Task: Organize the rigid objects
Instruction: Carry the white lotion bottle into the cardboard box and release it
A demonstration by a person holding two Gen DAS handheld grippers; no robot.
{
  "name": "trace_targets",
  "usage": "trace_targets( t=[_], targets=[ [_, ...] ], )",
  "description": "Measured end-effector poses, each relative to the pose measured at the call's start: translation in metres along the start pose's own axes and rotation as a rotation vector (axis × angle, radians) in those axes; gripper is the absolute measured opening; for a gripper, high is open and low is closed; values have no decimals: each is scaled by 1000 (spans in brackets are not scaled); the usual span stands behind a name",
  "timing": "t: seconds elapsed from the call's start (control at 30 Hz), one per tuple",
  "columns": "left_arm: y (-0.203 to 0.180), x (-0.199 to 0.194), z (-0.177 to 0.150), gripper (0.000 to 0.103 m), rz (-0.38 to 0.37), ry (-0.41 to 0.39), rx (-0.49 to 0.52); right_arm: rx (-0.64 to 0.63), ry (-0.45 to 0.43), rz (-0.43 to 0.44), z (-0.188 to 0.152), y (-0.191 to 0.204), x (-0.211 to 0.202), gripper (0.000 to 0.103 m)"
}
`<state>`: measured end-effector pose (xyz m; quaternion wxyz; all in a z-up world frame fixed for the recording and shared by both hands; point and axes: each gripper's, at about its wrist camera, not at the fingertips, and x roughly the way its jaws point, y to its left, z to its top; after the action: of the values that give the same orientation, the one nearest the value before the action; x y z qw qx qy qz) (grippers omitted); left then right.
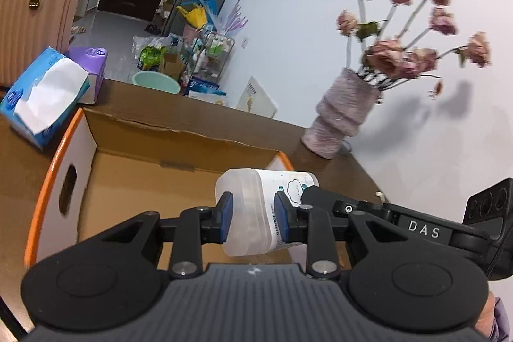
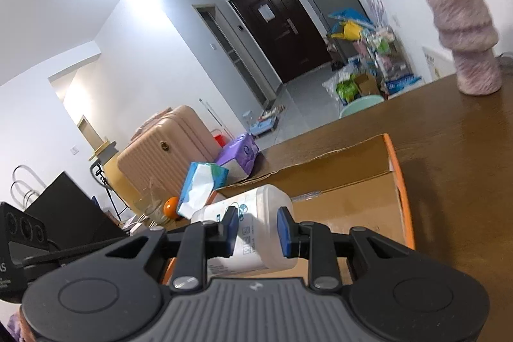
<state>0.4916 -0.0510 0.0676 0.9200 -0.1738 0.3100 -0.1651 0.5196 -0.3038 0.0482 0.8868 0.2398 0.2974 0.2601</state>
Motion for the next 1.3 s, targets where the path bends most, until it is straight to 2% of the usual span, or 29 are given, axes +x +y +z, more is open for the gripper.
trace_targets(
  t=[0.17, 0.33, 0.5, 0.63, 0.7, 0.97, 1.13, 1.3],
  targets=[
    [27, 35, 18, 28, 22, 26, -8, 51, 48, -3, 17, -17, 50, 26],
    [52, 66, 22, 27, 26, 81, -42, 85, 114, -39, 22, -33, 86, 26],
    [65, 91, 22, 25, 42, 124, -82, 107, 173, -87, 19, -46, 110, 25],
    [68, 106, 19, 25, 60, 164, -89, 99, 190, -115, 16, -50, 123, 32],
    [68, 111, 17, 25, 65, 174, -89, 92, 193, -121, 13, -51, 125, 35],
    [65, 103, 18, 26, 93, 164, -73, 62, 174, -125, 15, -48, 115, 35],
    [51, 83, 20, 27, 114, 152, -50, 30, 152, -126, 21, -32, 93, 35],
    [32, 49, 20, 34, 154, 130, 0, -31, 124, -138, 25, -8, 57, 35]
  ],
)
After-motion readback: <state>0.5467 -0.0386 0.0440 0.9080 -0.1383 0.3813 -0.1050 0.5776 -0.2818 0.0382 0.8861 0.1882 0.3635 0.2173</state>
